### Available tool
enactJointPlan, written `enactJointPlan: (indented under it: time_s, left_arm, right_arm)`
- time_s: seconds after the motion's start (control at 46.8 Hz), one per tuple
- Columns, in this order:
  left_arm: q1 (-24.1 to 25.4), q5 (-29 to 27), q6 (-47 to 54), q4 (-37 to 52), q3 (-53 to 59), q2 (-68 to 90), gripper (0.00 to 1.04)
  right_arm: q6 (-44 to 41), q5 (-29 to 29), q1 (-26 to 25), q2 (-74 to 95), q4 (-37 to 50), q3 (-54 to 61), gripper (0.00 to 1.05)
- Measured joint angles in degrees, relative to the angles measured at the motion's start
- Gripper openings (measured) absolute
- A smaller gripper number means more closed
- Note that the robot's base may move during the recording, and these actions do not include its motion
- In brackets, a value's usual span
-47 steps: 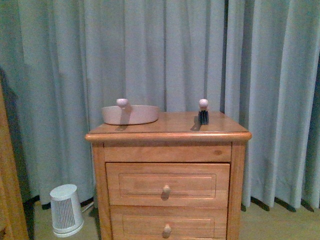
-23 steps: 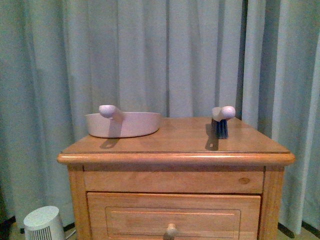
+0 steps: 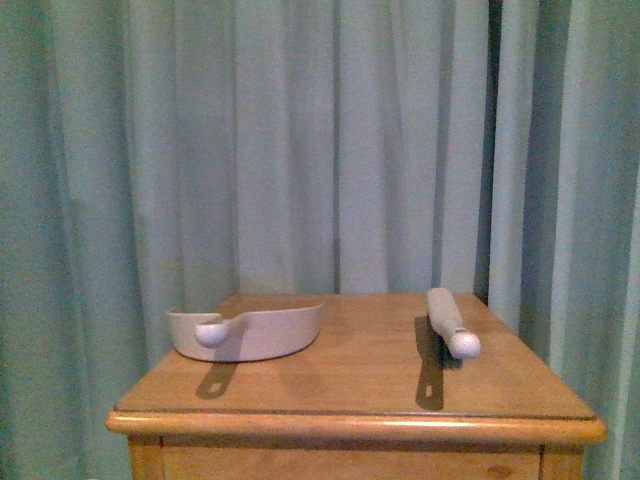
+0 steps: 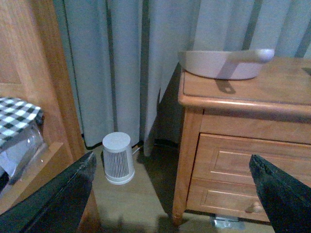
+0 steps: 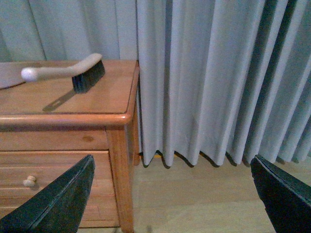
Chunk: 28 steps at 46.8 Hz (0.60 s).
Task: Clean up trash
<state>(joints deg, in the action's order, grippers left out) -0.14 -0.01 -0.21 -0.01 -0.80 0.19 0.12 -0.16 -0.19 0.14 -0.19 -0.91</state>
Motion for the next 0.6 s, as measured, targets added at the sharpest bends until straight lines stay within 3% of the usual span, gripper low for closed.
enactJointPlan:
  time_s: [0.598]
  left_arm:
    - [0.0, 0.0, 0.0, 0.0, 0.0, 0.0, 0.97]
  right_arm:
    - [0.0, 0.0, 0.0, 0.0, 0.0, 0.0, 0.97]
